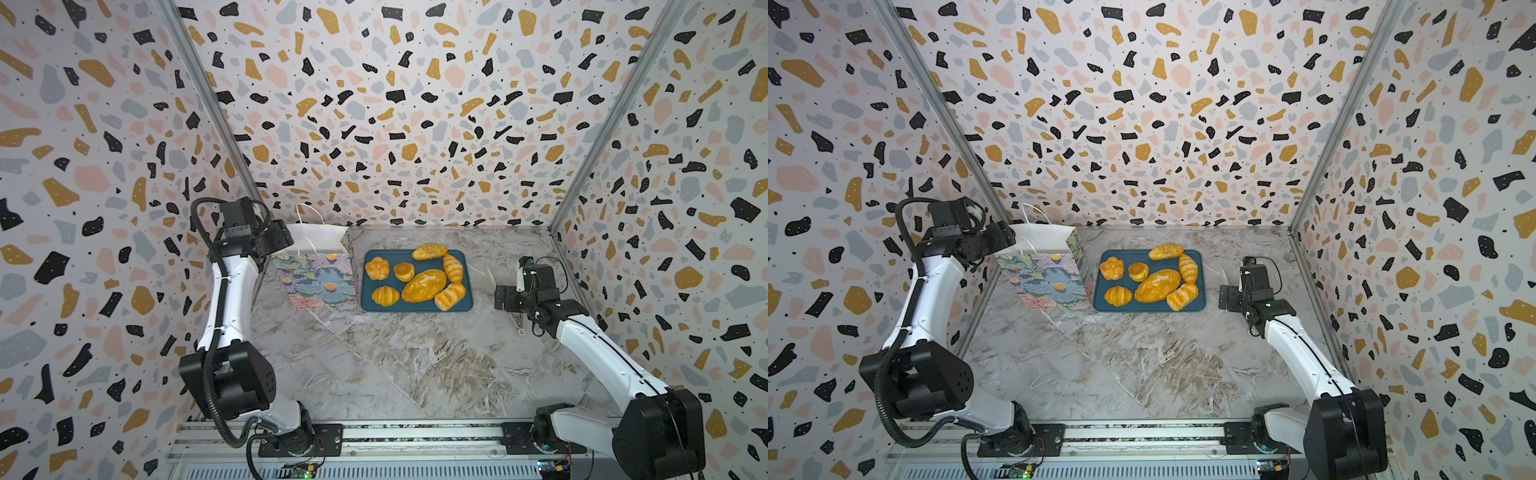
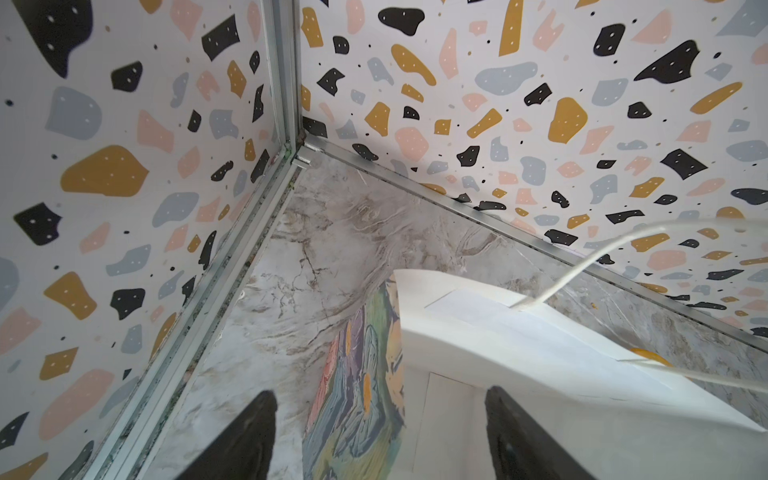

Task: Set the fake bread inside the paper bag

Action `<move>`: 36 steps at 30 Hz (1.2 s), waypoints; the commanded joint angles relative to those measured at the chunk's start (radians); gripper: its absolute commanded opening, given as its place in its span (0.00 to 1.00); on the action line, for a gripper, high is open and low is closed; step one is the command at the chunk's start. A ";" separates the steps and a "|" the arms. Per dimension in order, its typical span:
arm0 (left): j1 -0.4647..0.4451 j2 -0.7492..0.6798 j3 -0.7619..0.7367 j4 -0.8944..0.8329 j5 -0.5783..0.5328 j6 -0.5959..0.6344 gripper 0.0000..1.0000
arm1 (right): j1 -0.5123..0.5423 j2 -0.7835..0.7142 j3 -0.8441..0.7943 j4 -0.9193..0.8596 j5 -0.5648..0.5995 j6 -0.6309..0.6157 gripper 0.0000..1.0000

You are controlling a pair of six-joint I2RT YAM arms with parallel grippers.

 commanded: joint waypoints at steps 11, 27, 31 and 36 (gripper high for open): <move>0.005 0.006 -0.025 0.086 0.055 0.006 0.57 | 0.002 -0.023 -0.005 -0.035 -0.013 0.041 1.00; 0.005 0.032 -0.059 0.132 0.041 0.040 0.22 | -0.001 -0.016 -0.005 -0.052 0.018 0.044 1.00; 0.005 0.007 -0.086 0.162 0.036 0.039 0.09 | -0.006 -0.016 -0.001 -0.060 0.024 0.046 0.99; 0.005 -0.001 -0.092 0.174 0.047 0.032 0.04 | -0.017 -0.028 -0.015 -0.052 0.042 0.057 0.99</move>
